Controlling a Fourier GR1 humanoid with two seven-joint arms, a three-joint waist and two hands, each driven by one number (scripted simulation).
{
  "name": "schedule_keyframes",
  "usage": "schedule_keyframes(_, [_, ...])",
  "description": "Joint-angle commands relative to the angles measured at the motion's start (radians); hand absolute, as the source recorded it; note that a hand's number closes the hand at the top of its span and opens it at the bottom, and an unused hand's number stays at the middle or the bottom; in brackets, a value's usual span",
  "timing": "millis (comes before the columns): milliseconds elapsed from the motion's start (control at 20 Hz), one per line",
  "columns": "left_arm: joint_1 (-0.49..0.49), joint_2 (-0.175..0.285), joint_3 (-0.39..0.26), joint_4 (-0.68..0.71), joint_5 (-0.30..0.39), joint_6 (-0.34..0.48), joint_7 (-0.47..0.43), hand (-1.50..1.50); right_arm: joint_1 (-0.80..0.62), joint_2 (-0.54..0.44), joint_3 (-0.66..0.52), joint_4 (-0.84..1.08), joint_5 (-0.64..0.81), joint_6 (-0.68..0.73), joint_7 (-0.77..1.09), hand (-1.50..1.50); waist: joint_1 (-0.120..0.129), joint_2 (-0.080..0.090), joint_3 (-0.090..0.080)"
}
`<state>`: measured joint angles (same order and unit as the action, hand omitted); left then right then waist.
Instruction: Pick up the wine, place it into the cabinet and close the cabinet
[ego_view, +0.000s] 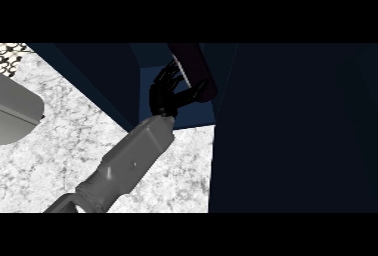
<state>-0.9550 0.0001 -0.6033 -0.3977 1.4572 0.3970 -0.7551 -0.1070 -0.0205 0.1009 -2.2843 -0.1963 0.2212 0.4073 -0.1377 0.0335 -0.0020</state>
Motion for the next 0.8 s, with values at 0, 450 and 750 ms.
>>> schedule_keyframes(0, [-0.029,0.0,-0.004,0.034,0.037,-0.004,-0.014,-1.5,0.03,-0.009,0.014,-0.03,0.02,0.005,0.004,-1.5,0.002,-0.002,0.0])
schedule_keyframes(450, [-0.067,0.0,-0.097,0.073,0.05,0.072,-0.027,-1.5,-0.027,-0.009,-0.016,0.033,-0.003,0.003,-0.002,-1.5,0.007,0.004,0.001])
schedule_keyframes(750, [-0.107,0.0,-0.172,0.08,0.008,0.088,-0.019,-1.5,0.034,-0.008,0.0,-0.011,-0.009,0.012,0.0,-1.5,0.016,-0.004,0.001])
